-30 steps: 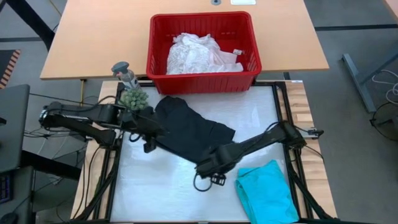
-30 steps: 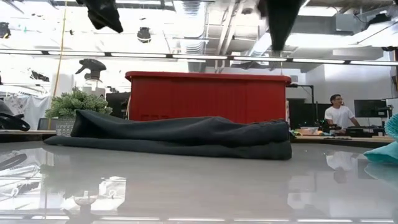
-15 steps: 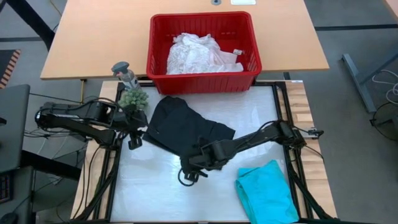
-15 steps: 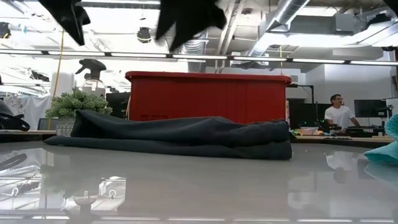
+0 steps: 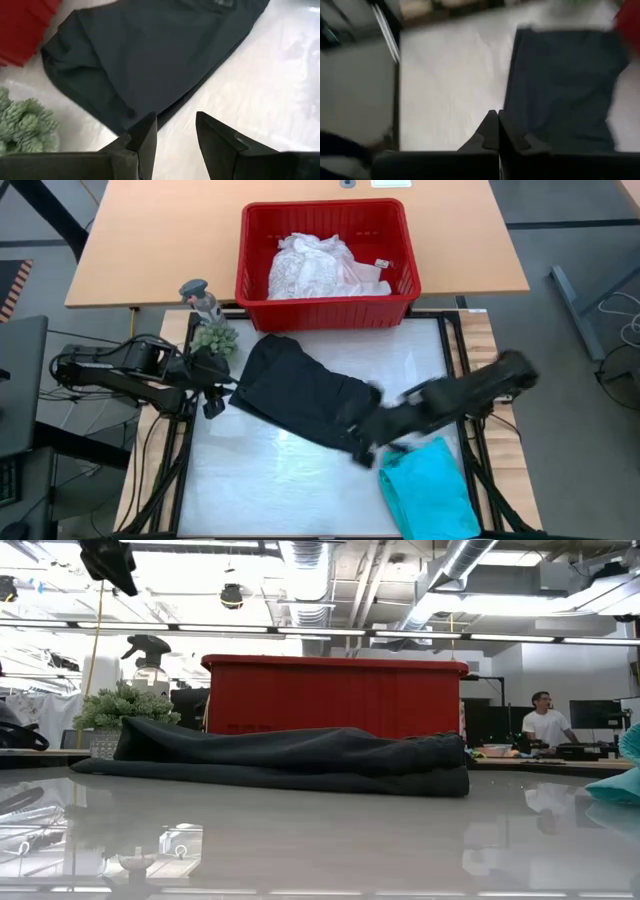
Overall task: Fold Laundry from Bin
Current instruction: Fold the black shorts
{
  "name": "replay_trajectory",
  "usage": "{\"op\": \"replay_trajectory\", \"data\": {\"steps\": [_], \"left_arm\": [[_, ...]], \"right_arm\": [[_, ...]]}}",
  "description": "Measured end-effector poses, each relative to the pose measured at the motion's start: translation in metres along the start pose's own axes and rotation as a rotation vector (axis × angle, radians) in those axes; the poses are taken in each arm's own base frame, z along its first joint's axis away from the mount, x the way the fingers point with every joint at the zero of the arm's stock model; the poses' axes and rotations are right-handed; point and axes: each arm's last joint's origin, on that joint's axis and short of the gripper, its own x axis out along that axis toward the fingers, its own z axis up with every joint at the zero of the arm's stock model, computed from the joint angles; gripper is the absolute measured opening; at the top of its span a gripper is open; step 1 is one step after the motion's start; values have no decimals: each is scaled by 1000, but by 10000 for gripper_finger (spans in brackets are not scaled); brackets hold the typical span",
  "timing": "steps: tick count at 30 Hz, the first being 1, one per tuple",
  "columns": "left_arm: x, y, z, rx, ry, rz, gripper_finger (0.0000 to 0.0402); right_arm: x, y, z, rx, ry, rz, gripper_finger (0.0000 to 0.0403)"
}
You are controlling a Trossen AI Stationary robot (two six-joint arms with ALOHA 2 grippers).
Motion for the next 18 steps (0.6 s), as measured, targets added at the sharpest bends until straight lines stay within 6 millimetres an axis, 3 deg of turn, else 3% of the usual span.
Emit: {"op": "replay_trajectory", "data": {"steps": [3, 5, 9, 11, 13, 18], "left_arm": [[1, -1, 2, -14, -17, -8, 126], [1, -2, 4, -29, -31, -14, 126], [5, -5, 8, -59, -41, -18, 126], [6, -6, 10, -72, -45, -27, 126], [8, -7, 11, -81, -48, -29, 126], [17, -12, 17, -112, -52, -35, 126]], "right_arm": [[-65, -31, 5, 18, -206, 56, 14], [-98, -55, -6, 20, -302, 62, 16], [-133, -103, -49, 156, -456, -38, 22], [-133, -122, -72, 317, -558, -84, 22], [-119, -129, -89, 387, -637, -62, 19], [-41, -113, -119, 389, -634, 28, 15]]}}
